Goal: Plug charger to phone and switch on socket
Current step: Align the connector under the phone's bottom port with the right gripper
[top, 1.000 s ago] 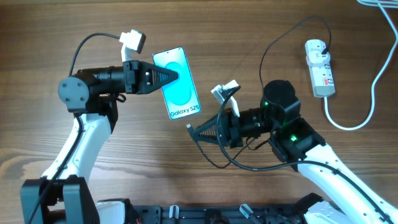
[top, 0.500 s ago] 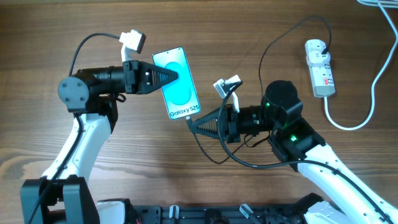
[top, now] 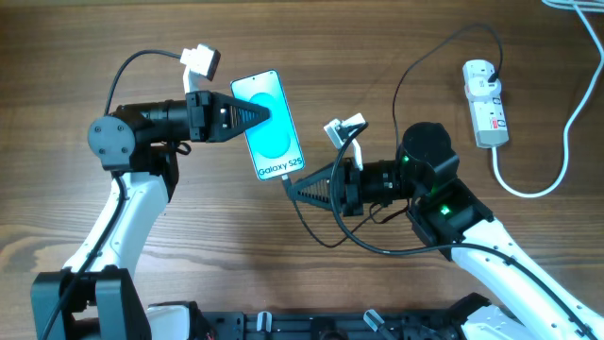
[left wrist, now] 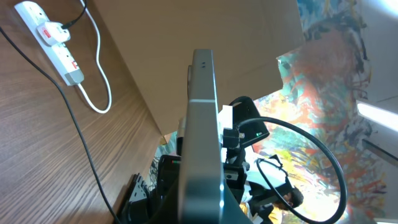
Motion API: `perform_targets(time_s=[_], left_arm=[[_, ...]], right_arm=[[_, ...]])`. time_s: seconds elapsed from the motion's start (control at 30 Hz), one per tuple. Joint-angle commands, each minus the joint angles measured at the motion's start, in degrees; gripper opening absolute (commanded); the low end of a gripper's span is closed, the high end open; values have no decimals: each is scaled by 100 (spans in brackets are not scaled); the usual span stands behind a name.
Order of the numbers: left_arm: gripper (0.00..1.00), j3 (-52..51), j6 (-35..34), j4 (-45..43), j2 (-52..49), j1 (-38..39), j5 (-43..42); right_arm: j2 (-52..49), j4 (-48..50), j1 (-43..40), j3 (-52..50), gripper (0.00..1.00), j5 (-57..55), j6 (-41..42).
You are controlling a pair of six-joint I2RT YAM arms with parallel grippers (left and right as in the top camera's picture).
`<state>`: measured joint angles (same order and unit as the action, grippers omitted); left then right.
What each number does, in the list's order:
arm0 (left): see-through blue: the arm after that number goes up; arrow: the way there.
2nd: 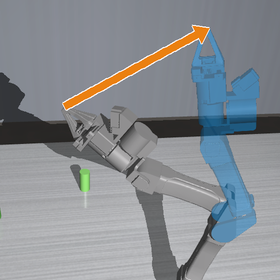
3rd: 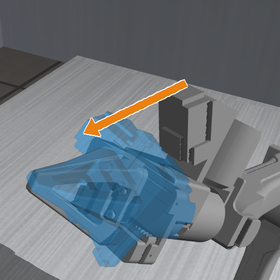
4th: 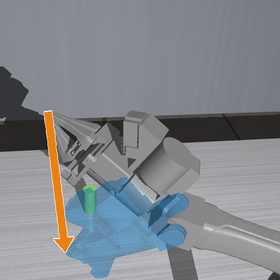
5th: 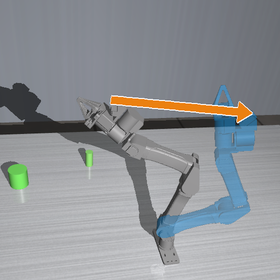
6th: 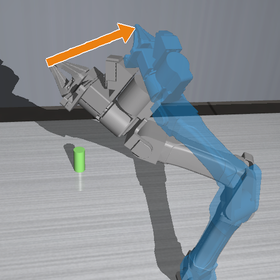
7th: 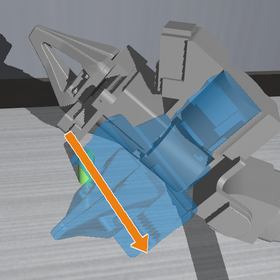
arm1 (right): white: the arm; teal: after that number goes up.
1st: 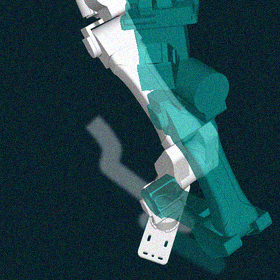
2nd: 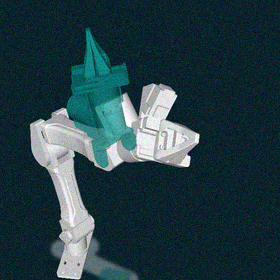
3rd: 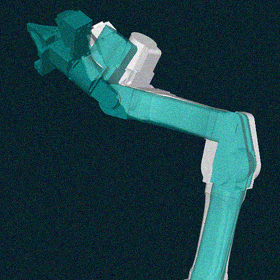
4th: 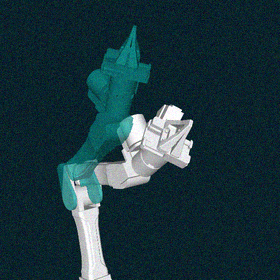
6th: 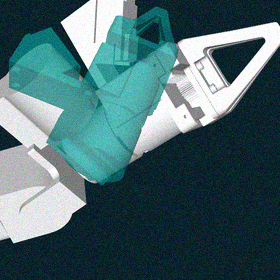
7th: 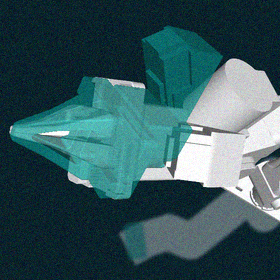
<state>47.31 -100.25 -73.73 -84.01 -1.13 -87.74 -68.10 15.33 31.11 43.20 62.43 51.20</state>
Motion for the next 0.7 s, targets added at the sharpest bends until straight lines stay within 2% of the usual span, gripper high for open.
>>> perform_targets(time_s=[0.0,0.17,0.33,0.67], left_arm=[[4,68,-48,-50,74,186,-140],[4,68,83,-48,74,348,-243],[4,68,79,-44,74,-393,-203],[4,68,83,-46,74,-273,-201]], right_arm=[[4,57,-4,66,5,-407,92],[4,48,-4,66,5,-413,136],[7,-339,-4,66,5,-205,-4],[4,-76,136,66,5,-223,44]])
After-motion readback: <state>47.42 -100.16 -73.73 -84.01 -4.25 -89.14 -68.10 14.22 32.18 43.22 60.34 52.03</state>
